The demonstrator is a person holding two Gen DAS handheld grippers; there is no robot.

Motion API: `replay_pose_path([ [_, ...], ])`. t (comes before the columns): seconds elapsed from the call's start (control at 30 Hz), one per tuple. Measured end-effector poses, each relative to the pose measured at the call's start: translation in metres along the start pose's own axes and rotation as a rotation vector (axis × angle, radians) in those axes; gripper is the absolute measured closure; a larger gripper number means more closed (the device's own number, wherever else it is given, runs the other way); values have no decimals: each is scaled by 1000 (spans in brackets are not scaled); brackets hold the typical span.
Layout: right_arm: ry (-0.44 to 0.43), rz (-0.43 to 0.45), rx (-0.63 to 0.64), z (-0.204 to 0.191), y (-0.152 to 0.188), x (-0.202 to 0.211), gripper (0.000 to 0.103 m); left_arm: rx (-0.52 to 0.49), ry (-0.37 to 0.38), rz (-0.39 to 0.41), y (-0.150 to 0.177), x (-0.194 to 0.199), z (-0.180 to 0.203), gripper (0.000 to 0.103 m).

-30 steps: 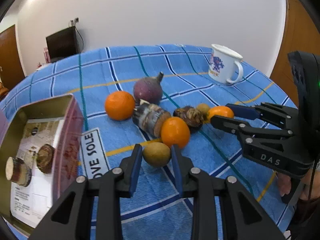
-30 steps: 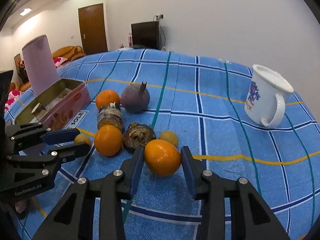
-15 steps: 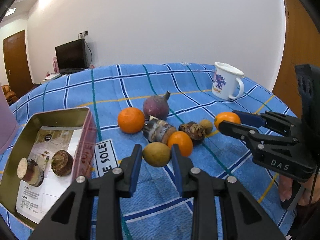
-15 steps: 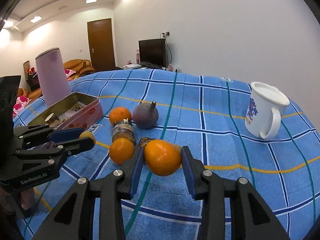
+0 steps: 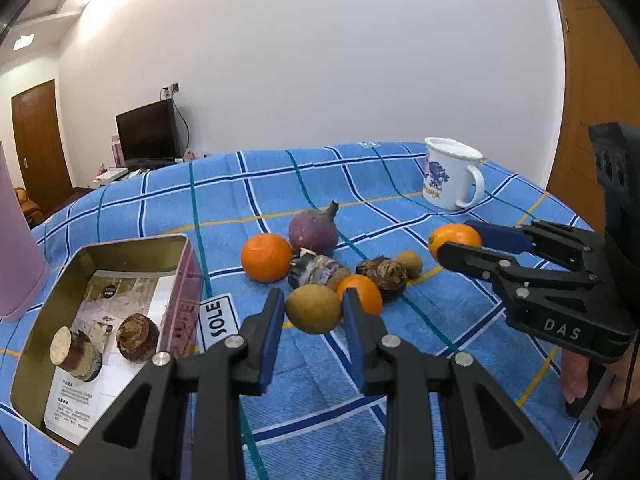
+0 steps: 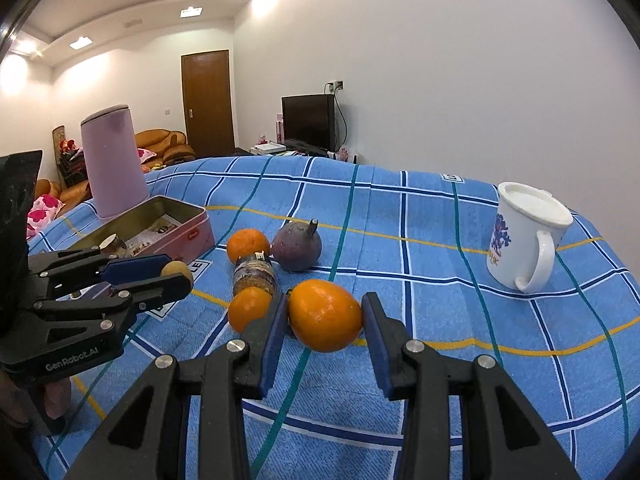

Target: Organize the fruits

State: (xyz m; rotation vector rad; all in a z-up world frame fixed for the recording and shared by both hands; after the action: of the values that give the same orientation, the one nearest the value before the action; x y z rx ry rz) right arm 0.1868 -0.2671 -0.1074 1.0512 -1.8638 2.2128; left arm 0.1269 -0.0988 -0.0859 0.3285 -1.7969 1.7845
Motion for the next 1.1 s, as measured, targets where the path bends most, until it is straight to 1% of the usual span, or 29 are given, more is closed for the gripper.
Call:
replay_pose_path([
  [0.5,-1,48,6,-1,-3,9,63,-16,-8,54,-3,10,2,72],
  [0.7,-7,70,10,-2,-4,14,63,-23,-3,63,-4,13,4,72],
  [1.1,-9,101,14,-4,-4,20,63,-19,-7,114,-6,23,3,72],
])
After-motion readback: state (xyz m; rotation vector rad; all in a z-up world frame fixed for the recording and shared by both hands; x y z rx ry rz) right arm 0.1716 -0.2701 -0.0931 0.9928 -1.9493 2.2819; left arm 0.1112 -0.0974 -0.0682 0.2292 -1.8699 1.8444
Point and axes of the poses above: each gripper's, at about its wrist camera, not at the fingertips, and x roughly against the way its jaws point, z to its right, y to its underside, the point moved 7 cm from there along -x, roughly the way its jaws point, and after that the axes turned 3 degrees about x, right-handed, at the moved point
